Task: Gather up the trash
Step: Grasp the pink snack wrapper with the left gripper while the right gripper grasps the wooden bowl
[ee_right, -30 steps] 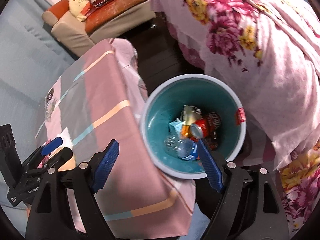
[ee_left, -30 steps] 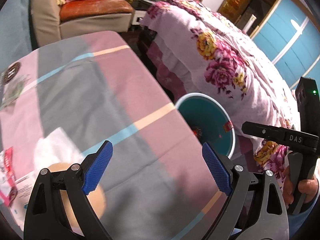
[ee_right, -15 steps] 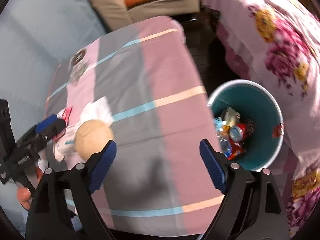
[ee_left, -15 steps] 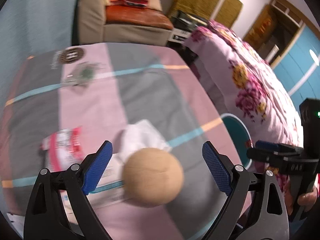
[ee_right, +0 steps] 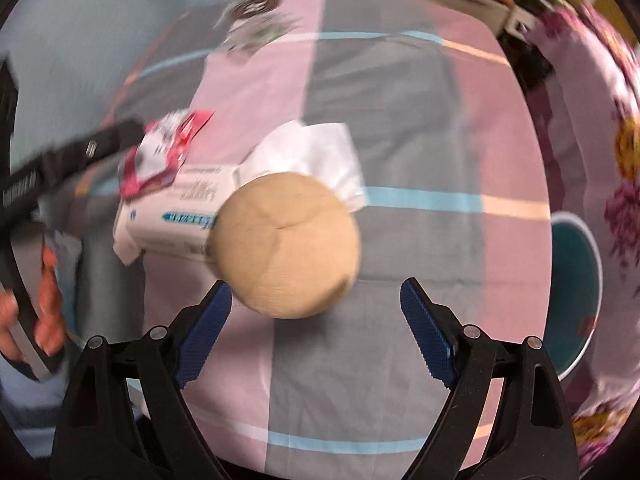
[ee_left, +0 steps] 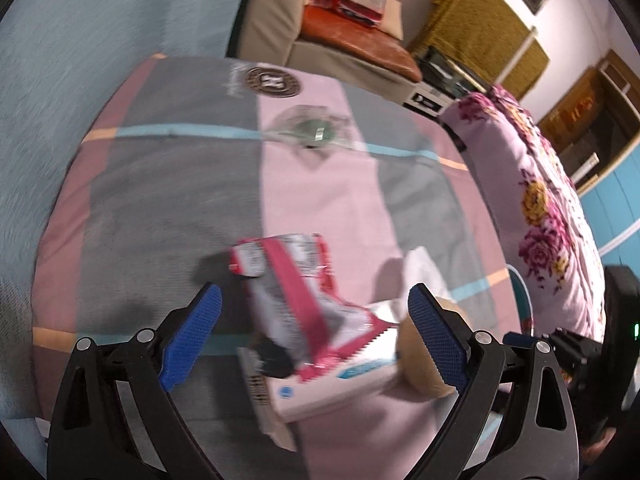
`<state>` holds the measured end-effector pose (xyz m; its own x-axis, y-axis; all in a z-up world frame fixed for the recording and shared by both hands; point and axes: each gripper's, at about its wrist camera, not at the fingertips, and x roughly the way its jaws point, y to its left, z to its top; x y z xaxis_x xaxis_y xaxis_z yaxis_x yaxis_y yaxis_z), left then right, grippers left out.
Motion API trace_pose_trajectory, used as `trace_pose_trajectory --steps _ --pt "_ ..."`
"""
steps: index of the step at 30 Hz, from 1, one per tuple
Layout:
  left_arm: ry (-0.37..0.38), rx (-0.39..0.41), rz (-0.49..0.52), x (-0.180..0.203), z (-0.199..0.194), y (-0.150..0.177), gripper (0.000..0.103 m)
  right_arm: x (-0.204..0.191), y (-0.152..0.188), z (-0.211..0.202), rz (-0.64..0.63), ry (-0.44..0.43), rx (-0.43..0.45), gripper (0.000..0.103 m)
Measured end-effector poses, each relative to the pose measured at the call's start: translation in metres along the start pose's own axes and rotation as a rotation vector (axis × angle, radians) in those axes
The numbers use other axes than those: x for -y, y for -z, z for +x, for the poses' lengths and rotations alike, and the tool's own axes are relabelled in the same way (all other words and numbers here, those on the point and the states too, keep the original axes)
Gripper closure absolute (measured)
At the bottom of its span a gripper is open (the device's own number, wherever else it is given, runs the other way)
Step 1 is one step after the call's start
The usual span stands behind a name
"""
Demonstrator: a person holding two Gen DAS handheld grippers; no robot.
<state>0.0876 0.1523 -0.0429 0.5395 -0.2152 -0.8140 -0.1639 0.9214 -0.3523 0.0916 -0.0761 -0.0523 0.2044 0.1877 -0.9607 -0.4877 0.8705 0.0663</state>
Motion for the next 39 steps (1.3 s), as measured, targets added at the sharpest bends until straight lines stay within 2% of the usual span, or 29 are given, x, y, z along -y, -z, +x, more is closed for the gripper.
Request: trace_pose_trajectory --steps 5,9,12,14,18,20,23,24,27,32,33,35,37,38,39 --pt "-0.007 -0.006 -0.054 -0.025 0.004 -0.001 0.009 -0.035 0.005 0.019 -0.149 0.118 -0.025 0.021" --pt "-0.006 -0.011 -0.077 -0.037 0.005 0.000 0.009 -0.044 0.006 0.030 -0.207 0.197 -0.024 0.021" --pt "-0.007 -0.016 -0.079 -0.041 0.007 0.002 0.009 -0.045 0.006 0.031 -0.228 0.234 0.013 0.021" --pt "-0.005 -0.020 -0.083 -0.042 0.008 0.002 0.009 -0.039 0.004 0.024 -0.204 0.204 0.051 0.021" --pt "-0.002 -0.024 -0.084 -0.043 0.010 0.002 0.009 -0.023 -0.007 0.000 -0.127 0.136 0.108 0.040" --pt "0.001 -0.025 -0.077 -0.041 0.012 0.002 0.009 -0.010 -0.015 -0.012 -0.071 0.096 0.139 0.046" --pt "0.003 -0.040 -0.066 -0.036 0.017 0.001 0.009 0.007 -0.027 -0.024 0.002 0.061 0.172 0.048" --pt "0.005 -0.046 -0.062 -0.034 0.019 0.001 0.009 0.016 -0.031 -0.027 0.032 0.057 0.182 0.053" --pt "0.002 -0.062 -0.052 -0.028 0.027 -0.001 0.009 0.037 -0.038 -0.024 0.103 0.045 0.179 0.065" --pt "-0.017 -0.059 -0.019 -0.016 0.037 -0.003 0.009 0.073 -0.048 -0.012 0.192 0.006 0.177 0.077" --pt "-0.021 -0.054 -0.011 -0.013 0.038 -0.003 0.011 0.077 -0.050 -0.010 0.202 -0.006 0.173 0.077" --pt "-0.026 -0.054 0.005 -0.009 0.040 -0.004 0.031 0.085 -0.051 -0.009 0.214 -0.037 0.169 0.077" --pt "-0.024 -0.065 0.018 -0.005 0.044 -0.003 0.045 0.091 -0.051 -0.009 0.224 -0.054 0.170 0.076" --pt "-0.021 -0.061 0.023 -0.003 0.044 -0.004 0.047 0.096 -0.051 -0.008 0.239 -0.075 0.164 0.070" --pt "-0.028 -0.046 0.037 0.001 0.042 -0.004 0.056 0.101 -0.051 -0.007 0.255 -0.093 0.160 0.062"
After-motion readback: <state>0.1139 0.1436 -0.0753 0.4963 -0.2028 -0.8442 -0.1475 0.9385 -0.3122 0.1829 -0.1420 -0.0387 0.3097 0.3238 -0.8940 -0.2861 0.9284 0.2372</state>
